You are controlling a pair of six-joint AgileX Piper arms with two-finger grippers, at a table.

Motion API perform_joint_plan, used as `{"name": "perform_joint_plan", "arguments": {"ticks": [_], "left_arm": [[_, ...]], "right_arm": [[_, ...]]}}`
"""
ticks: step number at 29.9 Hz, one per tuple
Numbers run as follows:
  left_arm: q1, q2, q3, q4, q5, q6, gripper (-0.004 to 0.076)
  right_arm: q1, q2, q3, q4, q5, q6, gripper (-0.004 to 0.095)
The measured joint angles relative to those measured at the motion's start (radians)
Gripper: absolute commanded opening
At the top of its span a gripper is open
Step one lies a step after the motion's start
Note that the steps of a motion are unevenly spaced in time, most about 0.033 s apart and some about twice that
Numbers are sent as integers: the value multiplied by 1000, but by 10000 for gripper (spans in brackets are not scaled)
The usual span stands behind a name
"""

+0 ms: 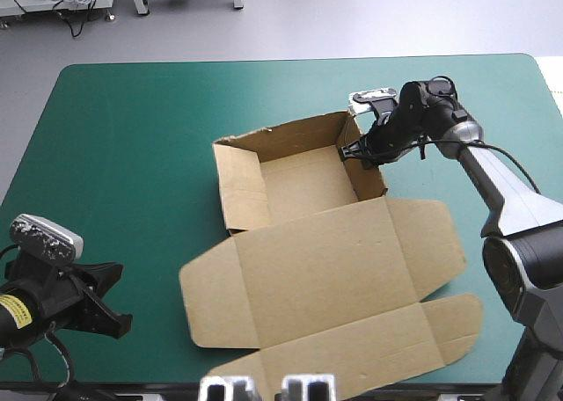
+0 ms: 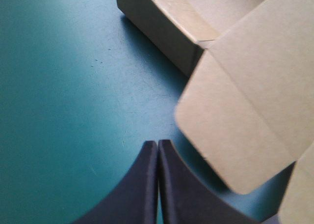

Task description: Fold the box

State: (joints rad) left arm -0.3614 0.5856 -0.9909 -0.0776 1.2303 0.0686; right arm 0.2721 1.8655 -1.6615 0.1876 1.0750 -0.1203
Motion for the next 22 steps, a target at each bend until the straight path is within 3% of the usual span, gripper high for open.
{"name": "perform_joint_plan", "arguments": {"ticks": [5,9,16,22], "left_arm": [[0,0,1,0,0,0,-10],[0,0,1,0,-1,0,-10],[0,0,2,0,-18,0,-10],[0,0,2,0,-24,0,-10]], "right_arm": [[-61,-1,-63,-237,109,25,-19],[-200,-14,-76,-363,146,32,-19],[-483,-19,-78,-313,160,-27,-19],[-619,-19,-78,-256,127,-76,-18]]}}
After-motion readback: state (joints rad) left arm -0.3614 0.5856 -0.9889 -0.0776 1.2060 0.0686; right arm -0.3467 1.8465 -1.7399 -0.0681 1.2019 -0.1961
